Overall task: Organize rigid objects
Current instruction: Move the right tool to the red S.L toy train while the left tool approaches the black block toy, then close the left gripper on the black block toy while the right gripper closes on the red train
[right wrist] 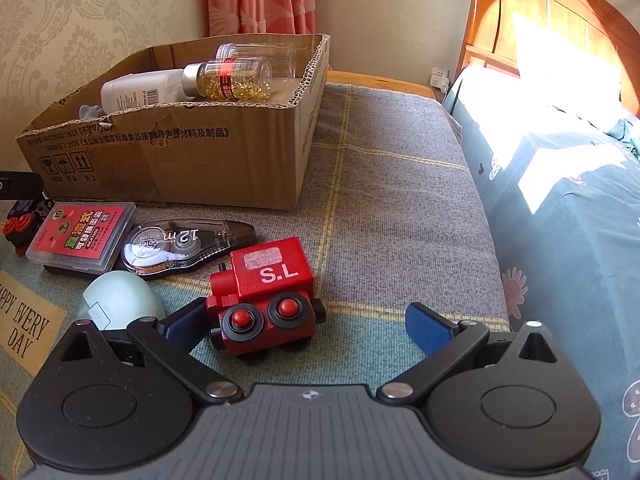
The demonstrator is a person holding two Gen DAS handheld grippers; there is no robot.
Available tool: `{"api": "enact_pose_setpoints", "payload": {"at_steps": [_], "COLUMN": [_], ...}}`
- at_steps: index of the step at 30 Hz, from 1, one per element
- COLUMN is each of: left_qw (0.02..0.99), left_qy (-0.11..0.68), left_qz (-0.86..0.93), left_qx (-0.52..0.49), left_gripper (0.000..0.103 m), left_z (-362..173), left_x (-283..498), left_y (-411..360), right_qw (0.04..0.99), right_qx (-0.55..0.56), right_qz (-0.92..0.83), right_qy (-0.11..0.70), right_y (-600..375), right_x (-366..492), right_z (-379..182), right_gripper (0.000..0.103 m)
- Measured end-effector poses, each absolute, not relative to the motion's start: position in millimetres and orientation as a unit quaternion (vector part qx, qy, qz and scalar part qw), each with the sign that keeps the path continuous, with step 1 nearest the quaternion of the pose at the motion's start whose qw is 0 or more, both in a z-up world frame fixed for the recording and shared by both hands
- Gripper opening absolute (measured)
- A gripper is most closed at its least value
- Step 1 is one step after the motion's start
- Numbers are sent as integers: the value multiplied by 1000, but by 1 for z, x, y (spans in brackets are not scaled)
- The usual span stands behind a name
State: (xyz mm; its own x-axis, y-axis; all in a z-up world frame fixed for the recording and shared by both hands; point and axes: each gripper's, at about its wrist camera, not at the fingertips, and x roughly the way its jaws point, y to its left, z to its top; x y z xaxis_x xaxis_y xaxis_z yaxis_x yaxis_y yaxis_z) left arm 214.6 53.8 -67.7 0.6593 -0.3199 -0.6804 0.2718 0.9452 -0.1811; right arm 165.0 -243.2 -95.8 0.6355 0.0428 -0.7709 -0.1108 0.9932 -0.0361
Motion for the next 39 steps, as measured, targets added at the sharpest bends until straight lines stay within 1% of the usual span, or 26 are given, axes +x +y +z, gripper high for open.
{"api": "enact_pose_setpoints", "payload": {"at_steps": [5,11,13,16,19,20,29,33,36,38,39], "left_qw": [893,876,872,879,891,892,889,888,888,889,889], "left_qy": [402,425,429,417,394,388,390,387,386,387,388], "left_qz": [-195,-220,-233,-231,-204,-201,-192,-202,-207,-206,-203], "left_qx": [-58,-61,-40,19,97,113,145,143,138,136,133], "left_gripper": [102,102,102,102,97,93,91,71,63,60,58], "left_z": [-76,-73,-73,-73,-75,-76,-85,-88,-88,-87,-87], "left_x": [222,204,189,174,167,166,167,168,169,168,167], "left_y": [54,54,51,43,34,32,35,37,36,35,35], "right_qw": [903,904,904,904,904,904,896,897,901,901,900], "right_qx": [-41,-45,-47,-50,-55,-57,-82,-90,-111,-120,-121], "right_qz": [46,55,58,65,74,80,131,132,128,137,143], "right_qy": [425,421,420,420,418,417,417,411,400,394,393], "right_y": [-243,-244,-244,-245,-246,-246,-257,-255,-249,-246,-245], "right_x": [164,162,161,161,161,161,169,168,164,160,158], "right_z": [-95,-96,-96,-96,-96,-96,-94,-94,-93,-90,-89], "right_gripper": [103,103,103,103,103,103,103,103,102,91,88]}}
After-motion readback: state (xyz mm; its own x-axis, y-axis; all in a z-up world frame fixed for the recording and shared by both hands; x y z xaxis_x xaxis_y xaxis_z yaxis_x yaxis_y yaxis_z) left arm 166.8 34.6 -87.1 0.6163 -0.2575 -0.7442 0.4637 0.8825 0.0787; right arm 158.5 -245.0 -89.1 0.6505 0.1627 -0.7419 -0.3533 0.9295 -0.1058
